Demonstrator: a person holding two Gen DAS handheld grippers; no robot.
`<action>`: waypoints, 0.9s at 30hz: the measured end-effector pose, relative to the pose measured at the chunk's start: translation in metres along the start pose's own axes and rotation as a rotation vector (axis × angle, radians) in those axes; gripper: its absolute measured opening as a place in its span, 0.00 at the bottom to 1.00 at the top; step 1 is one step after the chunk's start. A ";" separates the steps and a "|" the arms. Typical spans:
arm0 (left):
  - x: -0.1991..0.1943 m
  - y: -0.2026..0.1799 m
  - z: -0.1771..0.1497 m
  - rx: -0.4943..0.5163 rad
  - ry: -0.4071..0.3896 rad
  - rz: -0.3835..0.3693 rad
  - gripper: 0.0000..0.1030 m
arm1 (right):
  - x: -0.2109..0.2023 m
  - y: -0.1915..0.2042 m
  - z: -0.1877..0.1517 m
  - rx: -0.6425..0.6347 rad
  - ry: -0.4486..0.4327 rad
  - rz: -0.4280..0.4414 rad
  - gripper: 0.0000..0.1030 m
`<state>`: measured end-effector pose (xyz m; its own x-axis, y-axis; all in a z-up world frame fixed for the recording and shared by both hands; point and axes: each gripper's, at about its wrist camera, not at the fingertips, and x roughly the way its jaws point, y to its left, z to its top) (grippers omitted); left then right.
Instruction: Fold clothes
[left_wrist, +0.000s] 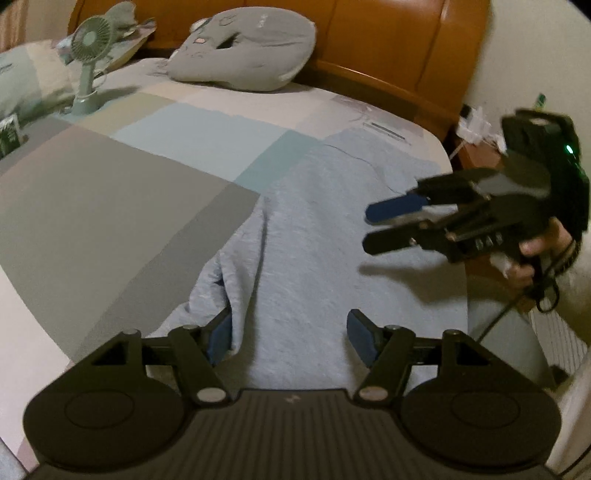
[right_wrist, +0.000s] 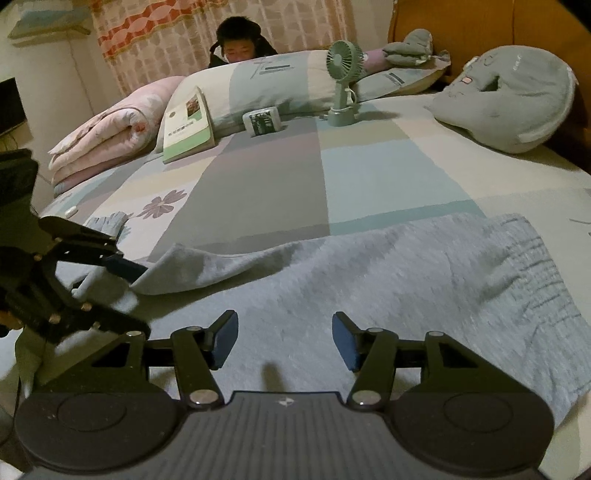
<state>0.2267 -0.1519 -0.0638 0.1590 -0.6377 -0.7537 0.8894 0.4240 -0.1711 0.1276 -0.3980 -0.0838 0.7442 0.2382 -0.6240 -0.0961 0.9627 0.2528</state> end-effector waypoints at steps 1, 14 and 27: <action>0.000 -0.001 -0.001 0.005 0.002 -0.003 0.66 | 0.000 -0.001 -0.001 0.004 0.000 -0.002 0.60; 0.030 0.048 0.025 -0.237 -0.091 -0.029 0.68 | 0.002 0.001 -0.003 0.016 0.000 0.013 0.60; -0.001 0.119 0.050 -0.391 -0.237 0.022 0.70 | 0.003 -0.006 -0.007 0.037 -0.003 0.015 0.61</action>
<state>0.3540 -0.1331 -0.0513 0.3105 -0.7360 -0.6016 0.6630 0.6212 -0.4178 0.1255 -0.4022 -0.0919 0.7449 0.2518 -0.6178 -0.0829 0.9538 0.2888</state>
